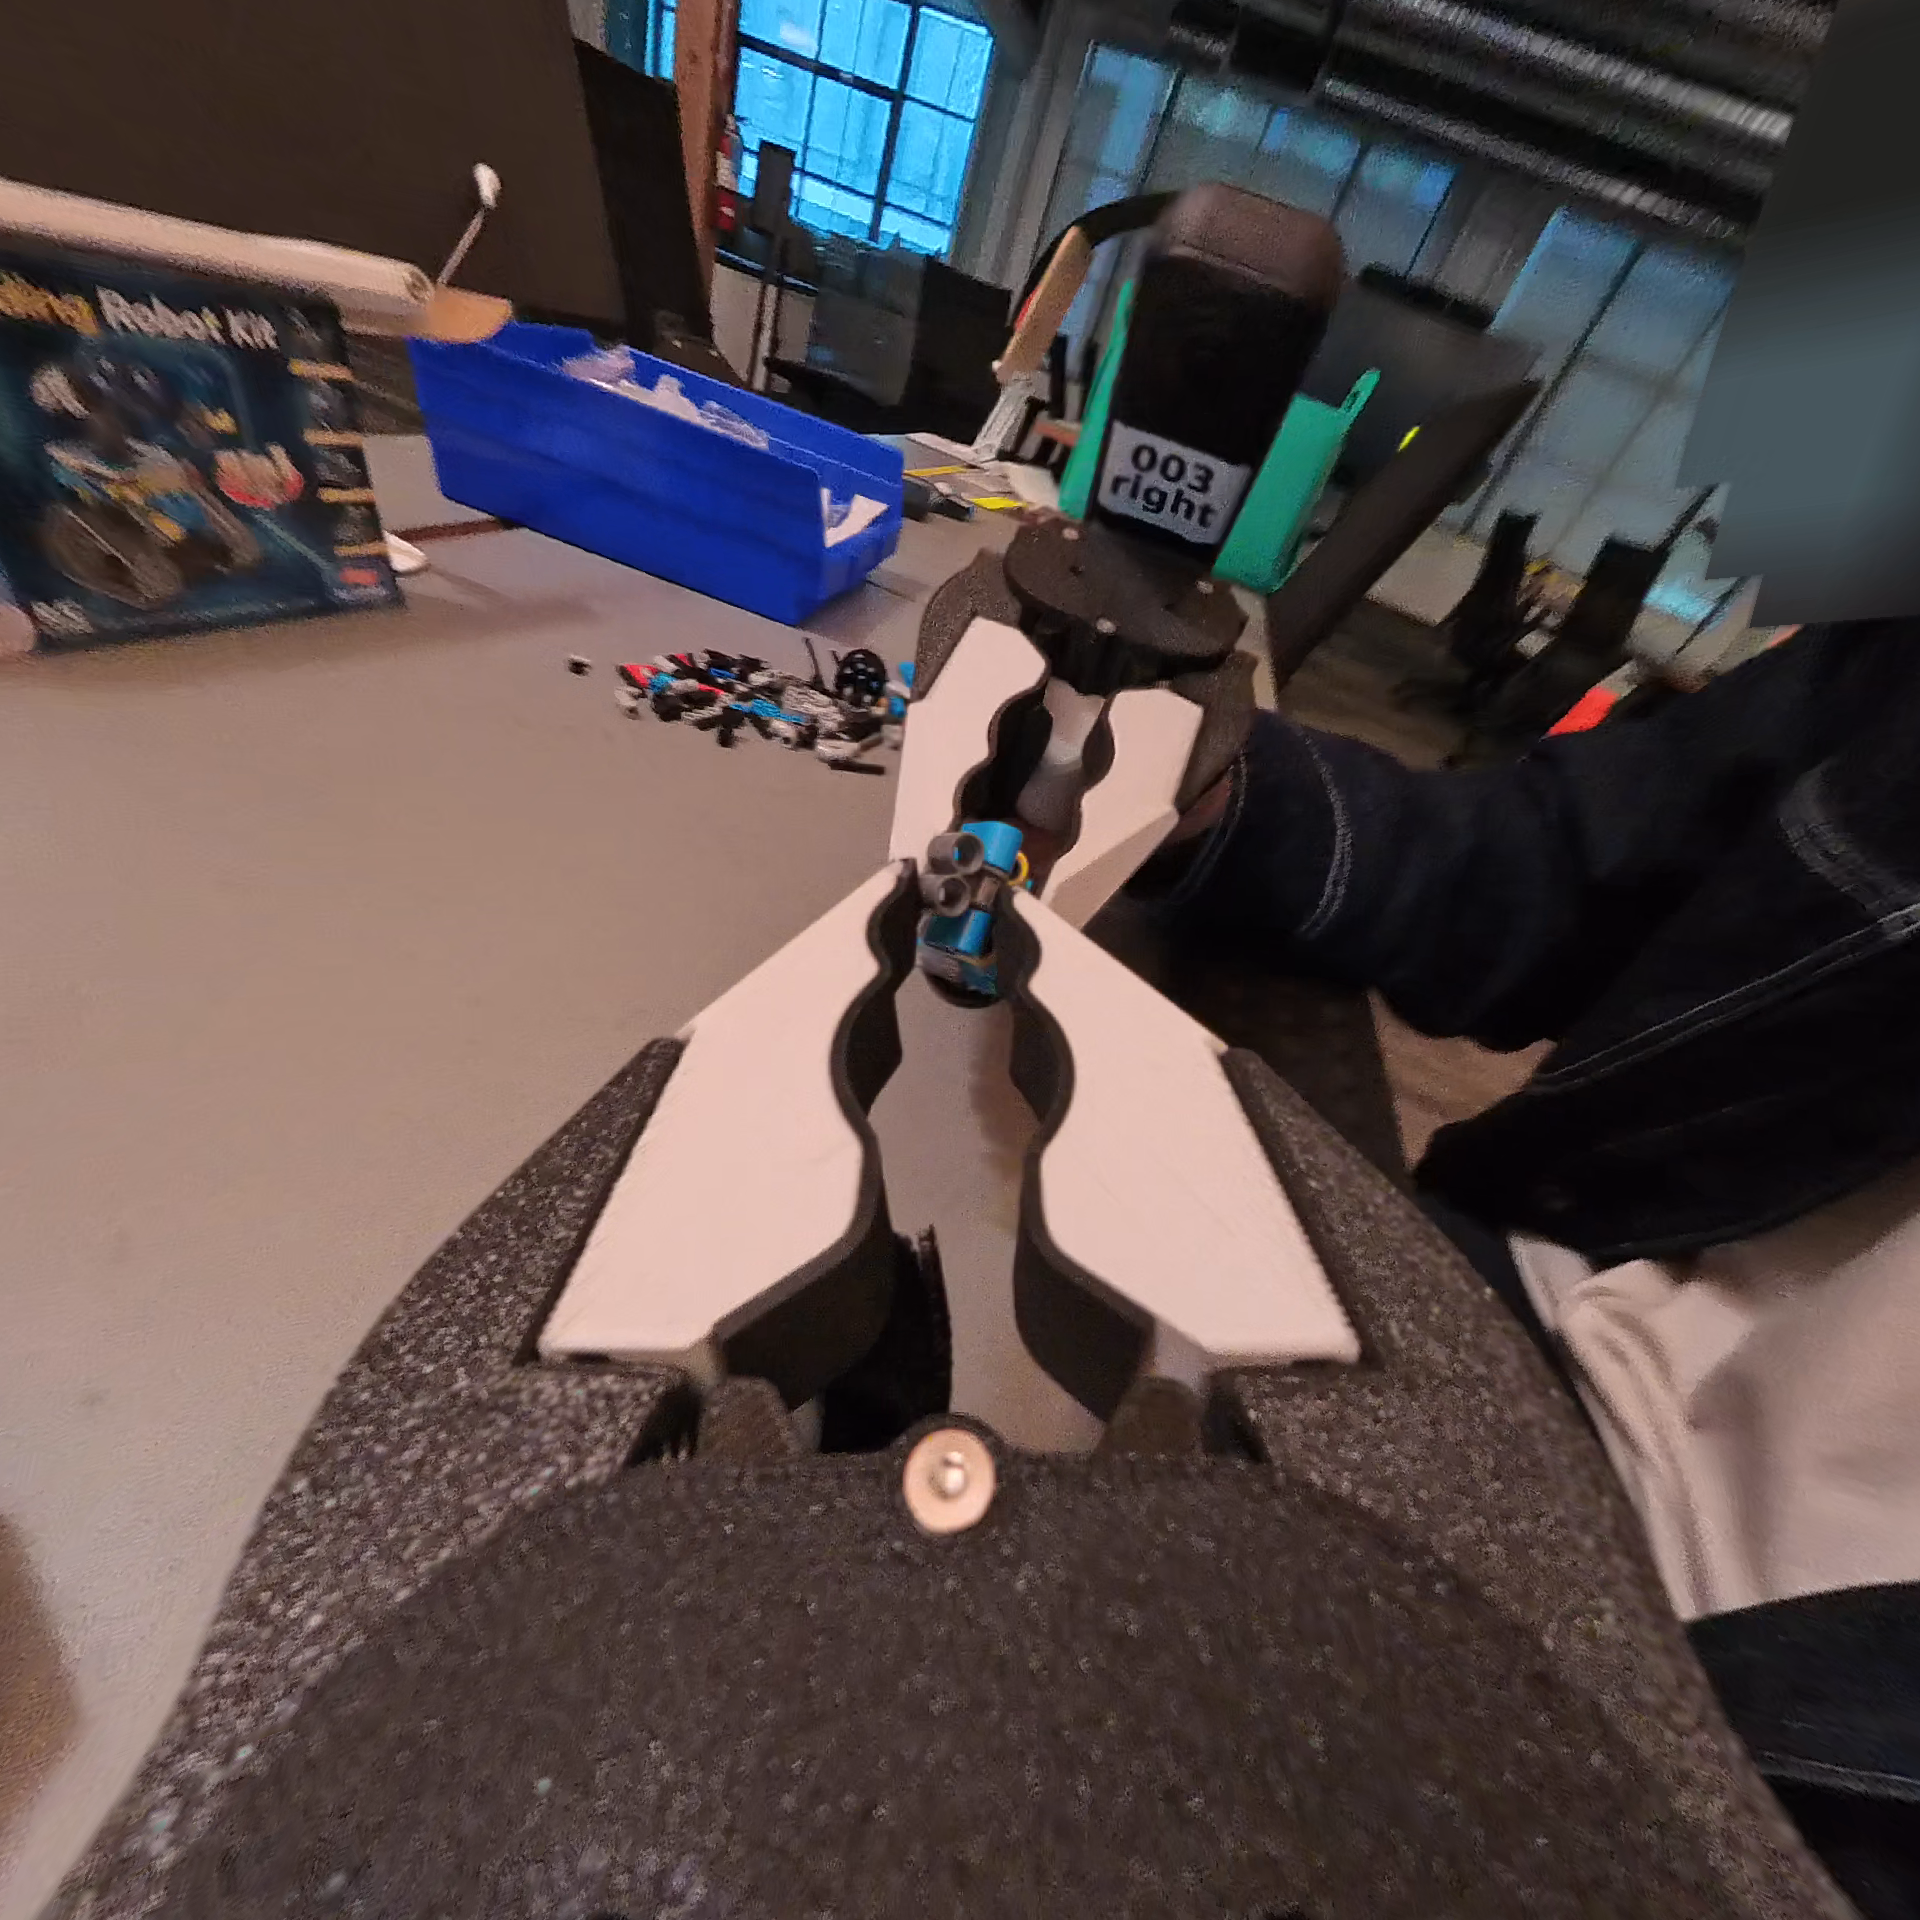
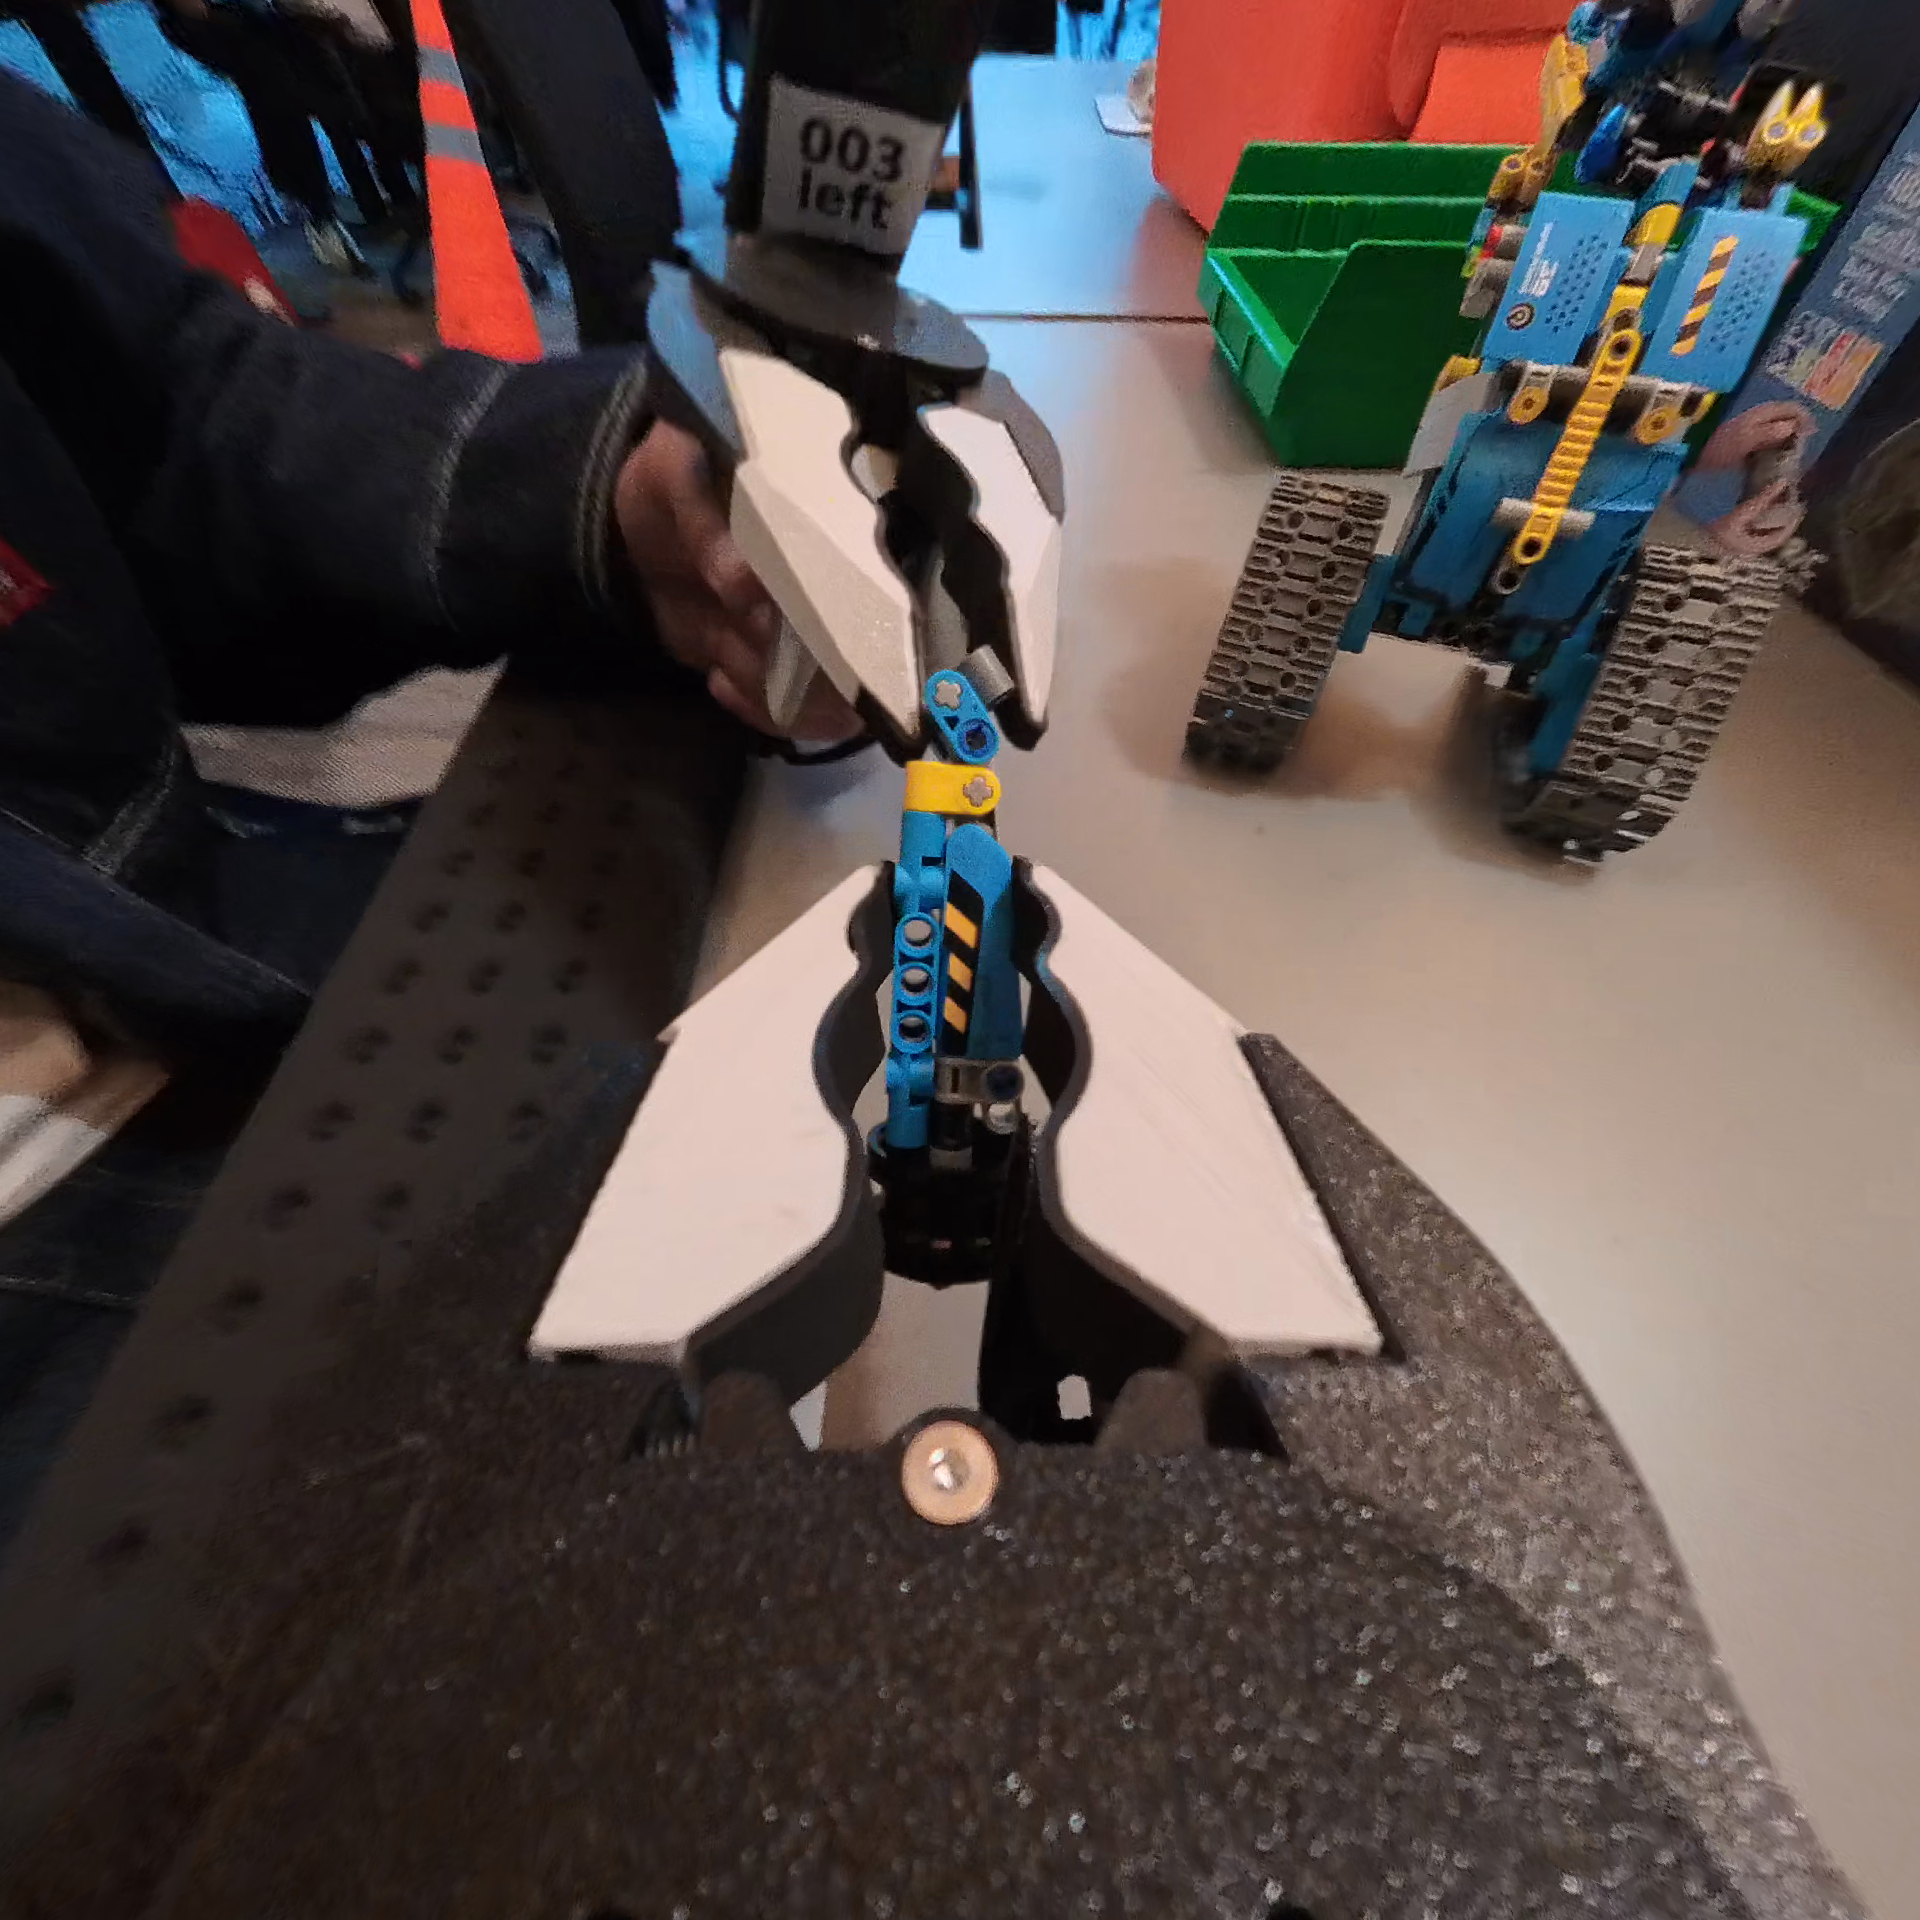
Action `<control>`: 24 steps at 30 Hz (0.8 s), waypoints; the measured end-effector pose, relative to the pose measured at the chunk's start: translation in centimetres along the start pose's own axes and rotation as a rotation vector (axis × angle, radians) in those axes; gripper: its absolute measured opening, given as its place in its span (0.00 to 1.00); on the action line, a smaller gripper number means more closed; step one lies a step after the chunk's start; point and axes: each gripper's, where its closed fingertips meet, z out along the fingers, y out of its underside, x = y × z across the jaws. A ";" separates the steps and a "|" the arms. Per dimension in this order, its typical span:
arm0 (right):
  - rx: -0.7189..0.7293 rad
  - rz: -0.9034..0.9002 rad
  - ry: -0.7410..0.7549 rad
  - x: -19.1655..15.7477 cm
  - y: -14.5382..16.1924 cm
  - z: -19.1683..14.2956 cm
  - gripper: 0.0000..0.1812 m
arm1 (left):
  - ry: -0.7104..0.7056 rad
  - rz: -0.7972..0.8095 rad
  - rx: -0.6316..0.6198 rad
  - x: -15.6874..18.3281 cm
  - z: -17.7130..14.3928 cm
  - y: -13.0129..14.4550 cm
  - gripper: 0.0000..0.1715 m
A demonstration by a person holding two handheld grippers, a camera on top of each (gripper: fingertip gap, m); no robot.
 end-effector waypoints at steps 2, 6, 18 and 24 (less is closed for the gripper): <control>-0.022 -0.029 0.013 -0.1 0.2 -0.1 0.11 | 0.031 -0.063 -0.003 0.1 0.0 0.2 0.07; -0.025 -0.086 0.006 -0.8 -0.4 -0.4 0.11 | 0.157 -0.232 0.036 0.8 -0.1 -0.2 0.06; -0.004 0.081 -0.112 -1.0 0.5 -0.5 0.11 | 0.118 -0.186 0.002 0.9 0.5 0.3 0.07; 0.051 0.164 -0.194 -1.4 -0.3 -1.4 0.11 | 0.102 -0.124 -0.017 1.2 0.5 0.5 0.07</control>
